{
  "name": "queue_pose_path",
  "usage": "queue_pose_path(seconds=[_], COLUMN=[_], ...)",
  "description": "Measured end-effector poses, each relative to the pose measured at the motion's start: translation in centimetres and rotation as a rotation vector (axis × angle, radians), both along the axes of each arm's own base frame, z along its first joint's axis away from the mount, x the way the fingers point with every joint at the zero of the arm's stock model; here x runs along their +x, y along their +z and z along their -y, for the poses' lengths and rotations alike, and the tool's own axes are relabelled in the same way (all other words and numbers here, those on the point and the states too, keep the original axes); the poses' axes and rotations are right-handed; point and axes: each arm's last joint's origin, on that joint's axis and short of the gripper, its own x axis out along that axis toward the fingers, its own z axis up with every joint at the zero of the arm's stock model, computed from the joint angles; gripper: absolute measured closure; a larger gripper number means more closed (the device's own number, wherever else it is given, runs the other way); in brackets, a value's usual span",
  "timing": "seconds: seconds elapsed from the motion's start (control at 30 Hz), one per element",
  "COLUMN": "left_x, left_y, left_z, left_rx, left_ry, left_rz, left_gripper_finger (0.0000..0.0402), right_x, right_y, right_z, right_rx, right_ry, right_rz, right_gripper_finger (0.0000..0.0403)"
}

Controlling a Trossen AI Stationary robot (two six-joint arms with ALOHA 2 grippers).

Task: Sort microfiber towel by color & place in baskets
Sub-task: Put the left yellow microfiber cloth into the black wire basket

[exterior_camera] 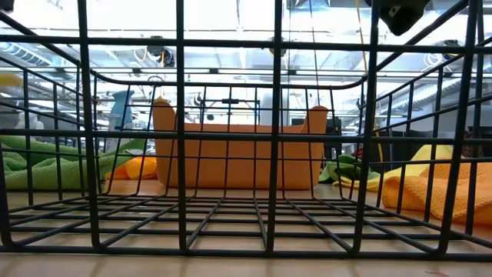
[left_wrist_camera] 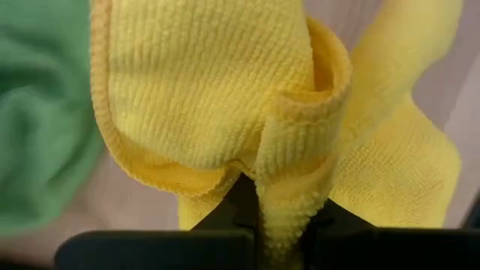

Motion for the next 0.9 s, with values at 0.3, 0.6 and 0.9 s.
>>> queue_pose_path(seconds=[0.3,0.6,0.9], left_x=[-1.9,0.0,3.8], left_y=[7.6,10.4,11.1], left_z=[-2.4,-3.0,-2.7], left_rx=[0.135,0.316,0.387], left_ry=[0.0,-0.075,-0.048], left_rz=[0.307,0.68,0.882], left_gripper_finger=[0.0374,0.0374,0.0375], right_x=[1.4,4.2,7.7], right_y=[-0.7,-1.0,0.4], right_z=[-2.8,-4.9,-7.5], right_rx=[0.015,0.003,-0.123], right_ry=[-0.011,-0.029,0.014], right_rz=[0.126,0.355,0.529], right_gripper_finger=[0.0403,0.0403,0.0376])
